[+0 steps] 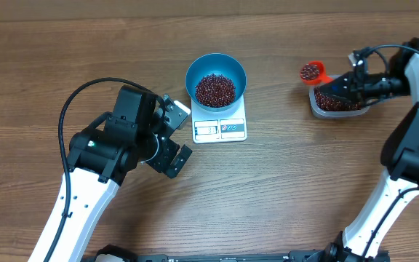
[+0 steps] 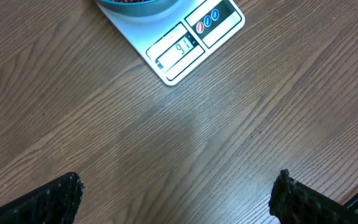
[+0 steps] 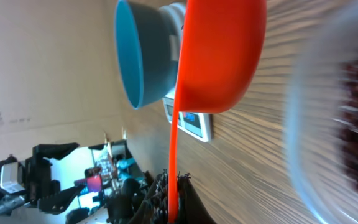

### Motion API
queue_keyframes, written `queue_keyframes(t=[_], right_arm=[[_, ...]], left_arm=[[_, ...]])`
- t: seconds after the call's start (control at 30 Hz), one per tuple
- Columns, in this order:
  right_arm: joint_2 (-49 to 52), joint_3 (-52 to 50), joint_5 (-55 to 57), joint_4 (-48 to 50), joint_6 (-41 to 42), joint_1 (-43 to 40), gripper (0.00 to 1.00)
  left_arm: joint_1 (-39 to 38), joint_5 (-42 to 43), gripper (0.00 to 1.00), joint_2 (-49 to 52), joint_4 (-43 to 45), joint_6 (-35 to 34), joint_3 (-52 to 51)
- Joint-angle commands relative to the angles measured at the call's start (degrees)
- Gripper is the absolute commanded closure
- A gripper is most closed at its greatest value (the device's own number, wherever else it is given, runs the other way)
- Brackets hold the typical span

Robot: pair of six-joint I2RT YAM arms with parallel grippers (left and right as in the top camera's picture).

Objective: Scoop item into bowl and weigh 150g on scale
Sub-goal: 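Carry the filled red cup over the blue bowl, then tilt the red cup with the right gripper to pour beans into bowl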

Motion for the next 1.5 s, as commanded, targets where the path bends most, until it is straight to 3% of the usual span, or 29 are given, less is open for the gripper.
queue_keyframes(t=[0.0,0.47,0.67,1.13,1.47], right_arm=[[-3.45,0.5,-4.42,-0.02,-0.72,3.45,0.96],[-6.08,7.93,-4.76,0.81,2.34,19.02,0.96],[-6.08,7.98,1.09,5.44,2.34,25.03,0.96],[-6.08,11.28,35.32,15.89,10.93,37.81,0.96],[-6.08,17.53,56.3,15.85,12.83,45.51,0.96]], left_arm=[[0.22,0.02,0.0,0.11,0.04,1.27,1.29],[0.22,0.04,0.0,0.11,0.04,1.27,1.29],[0.22,0.02,0.0,0.11,0.04,1.27,1.29],[0.22,0.04,0.0,0.11,0.04,1.27,1.29],[0.22,0.02,0.0,0.11,0.04,1.27,1.29]])
